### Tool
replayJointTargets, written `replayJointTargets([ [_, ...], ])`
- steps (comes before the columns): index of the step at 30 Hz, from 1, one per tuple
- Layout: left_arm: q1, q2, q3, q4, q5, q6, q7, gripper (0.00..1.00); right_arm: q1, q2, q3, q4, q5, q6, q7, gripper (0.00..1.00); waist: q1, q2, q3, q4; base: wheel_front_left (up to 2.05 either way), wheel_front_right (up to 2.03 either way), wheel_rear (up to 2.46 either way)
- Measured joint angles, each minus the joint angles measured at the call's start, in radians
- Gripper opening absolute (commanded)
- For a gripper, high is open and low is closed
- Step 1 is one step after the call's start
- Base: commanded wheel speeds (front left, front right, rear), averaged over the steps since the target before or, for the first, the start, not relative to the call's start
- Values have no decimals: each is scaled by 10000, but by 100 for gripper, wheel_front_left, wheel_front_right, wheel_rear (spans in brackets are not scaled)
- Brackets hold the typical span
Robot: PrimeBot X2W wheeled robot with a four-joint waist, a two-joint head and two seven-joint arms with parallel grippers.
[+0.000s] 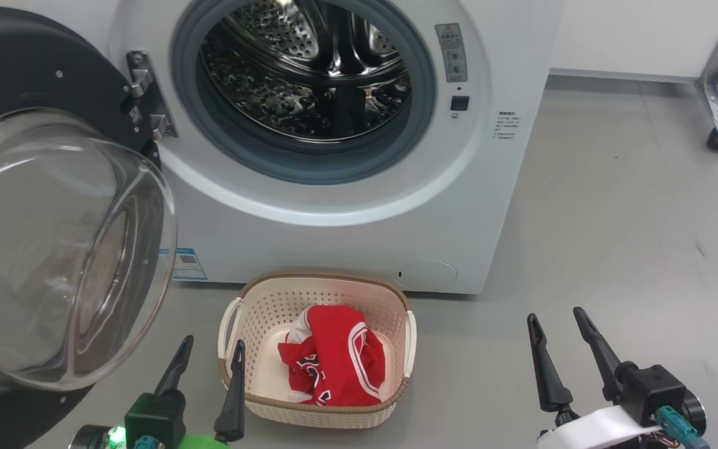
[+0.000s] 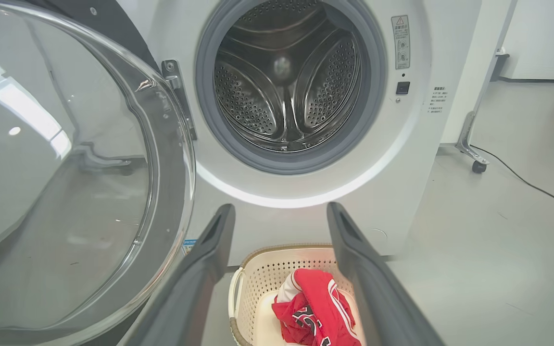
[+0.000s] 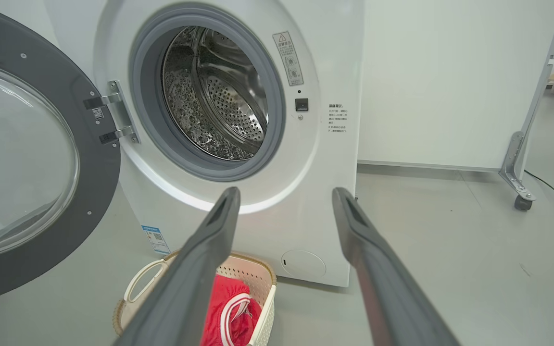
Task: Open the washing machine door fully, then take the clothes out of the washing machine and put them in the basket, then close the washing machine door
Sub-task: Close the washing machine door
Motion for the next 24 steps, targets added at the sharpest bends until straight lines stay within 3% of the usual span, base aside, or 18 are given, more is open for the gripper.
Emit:
replayJointTargets([
  [24,1,-58,401,-161,-65,2,-263,100,16,12,217,-86,-75,96,0,100,0,0,67,3044,0,0,0],
])
